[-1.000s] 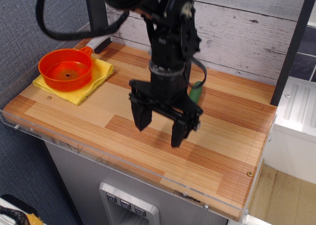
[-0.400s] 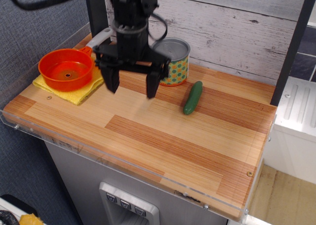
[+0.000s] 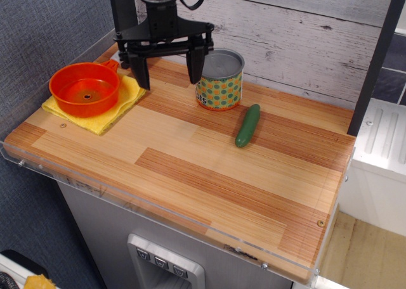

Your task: Move the can to up against the back brick wall with the measuring utensil to the left and behind it.

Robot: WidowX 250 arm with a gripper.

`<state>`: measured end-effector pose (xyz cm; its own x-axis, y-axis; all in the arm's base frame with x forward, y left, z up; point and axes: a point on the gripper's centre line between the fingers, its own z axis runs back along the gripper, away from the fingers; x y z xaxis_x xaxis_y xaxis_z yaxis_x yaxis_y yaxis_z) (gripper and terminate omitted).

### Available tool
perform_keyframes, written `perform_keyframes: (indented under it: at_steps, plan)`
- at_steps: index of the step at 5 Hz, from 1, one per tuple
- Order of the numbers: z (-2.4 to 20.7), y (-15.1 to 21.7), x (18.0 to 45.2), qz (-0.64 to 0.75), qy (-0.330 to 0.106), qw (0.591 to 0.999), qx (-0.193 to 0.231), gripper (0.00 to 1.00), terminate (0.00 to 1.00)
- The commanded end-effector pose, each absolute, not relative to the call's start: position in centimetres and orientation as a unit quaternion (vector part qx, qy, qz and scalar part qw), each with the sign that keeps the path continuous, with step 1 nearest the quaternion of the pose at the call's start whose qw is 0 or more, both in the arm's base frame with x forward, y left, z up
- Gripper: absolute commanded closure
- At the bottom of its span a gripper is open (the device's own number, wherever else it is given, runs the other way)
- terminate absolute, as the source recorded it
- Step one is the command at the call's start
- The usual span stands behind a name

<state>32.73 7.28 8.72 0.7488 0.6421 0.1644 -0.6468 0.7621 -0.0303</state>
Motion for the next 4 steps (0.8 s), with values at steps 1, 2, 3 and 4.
perform_keyframes:
  at_steps: [1, 2, 3, 4]
  plan:
    - [10.4, 3.5, 34.3, 0.372, -0.078, 0.925, -0.009, 0.0, 0.0]
    - [10.4, 2.1, 35.3, 0.36, -0.057, 0.931, -0.026, 0.0, 0.0]
    - [9.2, 1.4, 36.5, 0.392, -0.045, 0.919, -0.018, 0.0, 0.0]
    - [8.3, 1.1, 37.0, 0.475, -0.061, 0.878, -0.009, 0.0, 0.0]
